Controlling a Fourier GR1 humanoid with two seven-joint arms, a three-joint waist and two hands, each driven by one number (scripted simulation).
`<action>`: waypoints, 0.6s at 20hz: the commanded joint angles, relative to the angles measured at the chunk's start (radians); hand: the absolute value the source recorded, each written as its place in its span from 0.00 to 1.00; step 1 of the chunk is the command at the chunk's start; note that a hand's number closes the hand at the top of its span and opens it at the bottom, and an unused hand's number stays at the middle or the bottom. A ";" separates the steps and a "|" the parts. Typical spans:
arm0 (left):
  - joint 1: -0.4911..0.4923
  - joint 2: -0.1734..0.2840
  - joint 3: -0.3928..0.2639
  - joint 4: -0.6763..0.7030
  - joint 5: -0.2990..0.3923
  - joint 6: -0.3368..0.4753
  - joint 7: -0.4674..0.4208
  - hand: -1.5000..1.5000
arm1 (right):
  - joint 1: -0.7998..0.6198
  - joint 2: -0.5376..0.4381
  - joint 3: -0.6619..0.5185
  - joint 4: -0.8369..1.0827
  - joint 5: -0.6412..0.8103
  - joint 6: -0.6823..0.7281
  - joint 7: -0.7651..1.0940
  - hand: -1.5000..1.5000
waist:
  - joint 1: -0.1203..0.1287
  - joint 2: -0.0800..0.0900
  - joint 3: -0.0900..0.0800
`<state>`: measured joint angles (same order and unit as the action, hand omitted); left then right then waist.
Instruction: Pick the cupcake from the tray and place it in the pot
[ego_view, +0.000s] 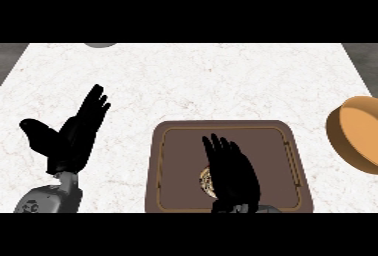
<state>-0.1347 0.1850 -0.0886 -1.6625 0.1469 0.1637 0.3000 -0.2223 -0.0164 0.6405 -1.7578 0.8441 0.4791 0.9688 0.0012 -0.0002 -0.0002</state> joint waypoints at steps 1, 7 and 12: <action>-0.024 0.001 0.008 -0.038 0.002 -0.005 0.046 0.50 | 0.019 0.013 0.007 0.056 0.041 0.031 0.066 0.00 | 0.000 -0.001 0.000; 0.021 -0.029 0.001 -0.028 -0.021 -0.021 0.002 0.50 | -0.091 0.016 -0.066 0.161 -0.043 0.021 0.045 0.00 | 0.005 0.001 0.000; 0.014 -0.028 0.013 -0.076 -0.038 -0.010 0.068 0.50 | 0.008 0.014 0.008 0.100 0.020 -0.077 -0.150 1.00 | 0.001 -0.001 0.000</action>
<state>-0.1409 0.1624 -0.0743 -1.7048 0.1247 0.1493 0.3519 -0.2419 -0.0092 0.6204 -1.6356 0.8425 0.4419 0.8762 0.0024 -0.0003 0.0001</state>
